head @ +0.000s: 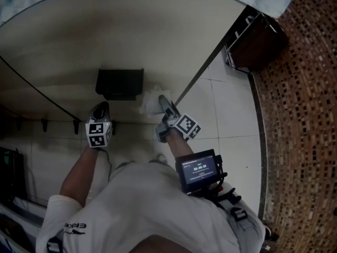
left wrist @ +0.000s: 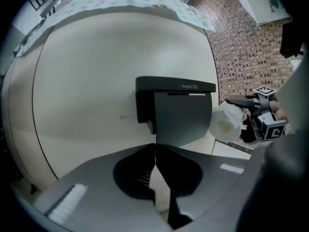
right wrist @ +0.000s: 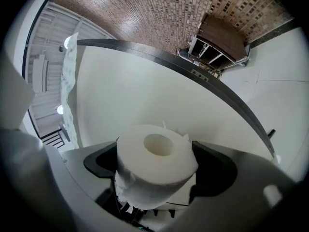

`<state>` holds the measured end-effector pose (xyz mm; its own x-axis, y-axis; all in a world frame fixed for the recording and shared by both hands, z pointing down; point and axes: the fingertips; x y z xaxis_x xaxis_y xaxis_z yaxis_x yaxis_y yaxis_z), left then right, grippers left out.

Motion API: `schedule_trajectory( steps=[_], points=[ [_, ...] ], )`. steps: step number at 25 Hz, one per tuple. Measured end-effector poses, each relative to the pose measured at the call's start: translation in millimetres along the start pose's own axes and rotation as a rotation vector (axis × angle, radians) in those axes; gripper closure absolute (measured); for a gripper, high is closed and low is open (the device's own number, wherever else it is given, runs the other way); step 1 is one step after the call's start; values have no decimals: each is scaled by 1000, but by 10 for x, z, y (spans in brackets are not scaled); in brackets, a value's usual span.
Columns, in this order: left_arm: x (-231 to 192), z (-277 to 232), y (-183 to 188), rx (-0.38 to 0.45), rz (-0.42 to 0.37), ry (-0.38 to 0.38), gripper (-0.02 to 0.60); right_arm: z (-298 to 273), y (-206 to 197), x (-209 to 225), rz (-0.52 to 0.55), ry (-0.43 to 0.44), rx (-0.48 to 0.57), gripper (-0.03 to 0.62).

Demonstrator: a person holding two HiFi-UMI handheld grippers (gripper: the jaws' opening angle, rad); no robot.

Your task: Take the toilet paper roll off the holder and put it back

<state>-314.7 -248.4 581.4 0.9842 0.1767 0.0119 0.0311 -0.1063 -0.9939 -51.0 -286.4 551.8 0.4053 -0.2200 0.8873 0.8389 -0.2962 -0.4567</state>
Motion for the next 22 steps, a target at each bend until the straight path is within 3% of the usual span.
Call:
schedule_trajectory(
  steps=[5, 8, 11, 22],
  points=[
    [77, -116, -97, -21, -31, -105, 574, 16, 4, 36, 6, -17, 9, 126],
    [178, -164, -89, -34, -83, -188, 463, 6, -8, 62, 7, -23, 11, 126],
    [250, -208, -59, -32, -128, -250, 400, 0, -3, 62, 1, -22, 18, 126],
    [351, -168, -20, -58, -176, -308, 411, -74, 2, 51, -66, 14, 52, 126]
  ],
)
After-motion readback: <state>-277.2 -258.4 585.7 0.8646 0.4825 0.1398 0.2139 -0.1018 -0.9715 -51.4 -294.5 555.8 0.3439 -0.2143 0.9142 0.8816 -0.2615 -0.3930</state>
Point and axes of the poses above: the fingertips, and each gripper's own axes: z backward along the fingers, x to its right, y out of its top, and after that the axes turned 14 degrees about x, right-handed
